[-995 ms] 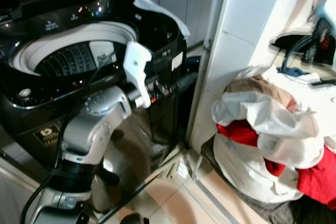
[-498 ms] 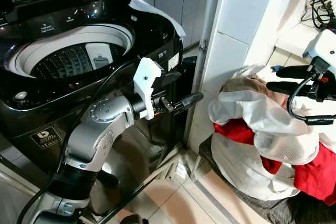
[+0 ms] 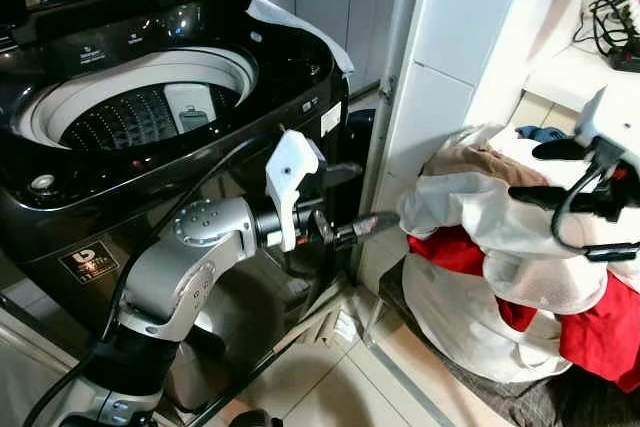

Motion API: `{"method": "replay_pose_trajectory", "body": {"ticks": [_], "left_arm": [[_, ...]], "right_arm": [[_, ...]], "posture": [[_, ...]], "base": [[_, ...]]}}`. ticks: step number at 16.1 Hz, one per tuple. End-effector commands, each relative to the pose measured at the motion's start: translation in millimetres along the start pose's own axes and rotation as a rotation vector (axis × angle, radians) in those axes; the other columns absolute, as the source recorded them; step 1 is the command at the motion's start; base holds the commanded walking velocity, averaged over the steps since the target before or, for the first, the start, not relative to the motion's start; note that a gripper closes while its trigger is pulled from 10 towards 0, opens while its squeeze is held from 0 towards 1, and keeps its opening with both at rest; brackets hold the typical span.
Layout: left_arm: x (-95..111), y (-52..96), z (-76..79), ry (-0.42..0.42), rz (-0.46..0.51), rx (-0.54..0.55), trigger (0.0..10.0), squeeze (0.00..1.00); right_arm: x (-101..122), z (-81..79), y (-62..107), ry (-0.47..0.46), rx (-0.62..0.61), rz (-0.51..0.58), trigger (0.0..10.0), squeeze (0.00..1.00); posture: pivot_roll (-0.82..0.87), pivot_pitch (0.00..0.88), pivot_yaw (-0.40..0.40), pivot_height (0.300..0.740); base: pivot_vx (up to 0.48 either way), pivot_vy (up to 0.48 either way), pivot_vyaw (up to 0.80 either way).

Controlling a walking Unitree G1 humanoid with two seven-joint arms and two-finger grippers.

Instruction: Clothes washing

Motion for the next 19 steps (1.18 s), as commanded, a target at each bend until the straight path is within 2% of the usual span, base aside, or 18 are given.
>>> {"method": "replay_pose_trajectory", "body": {"ticks": [1, 4, 5, 6, 7, 10, 12, 13, 14, 15, 19], "left_arm": [[0, 0.2, 4.7, -0.008, -0.016, -0.023, 10.0, 0.0], [-1, 0.6, 5.1, -0.004, -0.023, -0.026, 10.0, 0.0], [-2, 0.9, 6.1, 0.0, -0.029, -0.032, 10.0, 0.0], [-3, 1.2, 6.5, 0.002, -0.032, -0.034, 10.0, 0.0], [-6, 2.1, 7.3, 0.001, -0.05, -0.041, 10.0, 0.0], [-8, 2.7, 8.7, 0.003, -0.062, -0.052, 10.0, 0.0], [-8, 3.2, 8.8, 0.002, -0.066, -0.053, 10.0, 0.0], [-7, 3.4, 8.8, 0.003, -0.065, -0.053, 10.0, 0.0], [-6, 3.5, 8.7, 0.002, -0.065, -0.052, 10.0, 0.0], [-6, 4.1, 8.2, 0.001, -0.066, -0.049, 10.0, 0.0], [-5, 5.1, 6.8, -0.003, -0.065, -0.042, 10.0, 0.0]], "right_arm": [[1, 0.5, -2.1, 0.013, -0.008, 0.001, 10.0, 1.0], [-8, -10.9, -10.6, 0.05, 0.048, -0.046, 10.0, 1.0], [-20, -11.5, -16.8, 0.079, 0.033, -0.111, 10.0, 0.91], [-24, -11.4, -19.3, 0.087, 0.025, -0.133, 10.0, 0.91], [-36, -12.9, -28.4, 0.106, 0.017, -0.177, 10.0, 0.0], [-48, -22.0, -38.4, 0.12, 0.049, -0.212, 10.0, 0.0], [-52, -21.9, -40.0, 0.128, 0.05, -0.226, 10.0, 0.0], [-55, -20.9, -40.1, 0.137, 0.052, -0.239, 2.5, 0.0], [-56, -20.9, -39.9, 0.14, 0.054, -0.242, 2.5, 0.0], [-56, -20.5, -38.3, 0.142, 0.061, -0.24, 0.0, 0.0], [-55, -17.9, -31.6, 0.162, 0.08, -0.243, 0.0, 0.0]], "posture": [[-0.05, 0.0, 0.033, 0.74], [-0.04, 0.0, 0.033, 0.74], [-0.04, 0.0, 0.032, 0.74], [-0.04, 0.0, 0.033, 0.74], [-0.04, 0.0, 0.037, 0.74], [-0.04, 0.0, 0.035, 0.74], [-0.03, 0.0, 0.034, 0.74], [-0.03, 0.0, 0.034, 0.74], [-0.03, 0.0, 0.035, 0.74], [-0.03, 0.0, 0.035, 0.74], [-0.03, 0.0, 0.035, 0.74]], "base": [[0.0, 0.0, 0.0], [0.0, 0.0, 0.0], [0.0, 0.0, 0.0], [0.0, 0.0, 0.0], [0.0, 0.0, 0.0], [0.0, 0.0, 0.0], [0.0, 0.0, 0.0], [0.0, 0.0, 0.0], [0.0, 0.0, 0.0], [0.0, 0.0, 0.0], [0.0, 0.0, 0.0]]}}
Point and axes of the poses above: a point about 5 cm out from each wrist's last joint towards the gripper, its own y axis pointing back from the gripper into the wrist, its own x axis along the axis of the wrist's last joint, z = x × y, the point moved 3 cm from there along -y, pointing out of the wrist towards the gripper, and after that the axes turned 15 degrees about y, right-handed, at the moved point
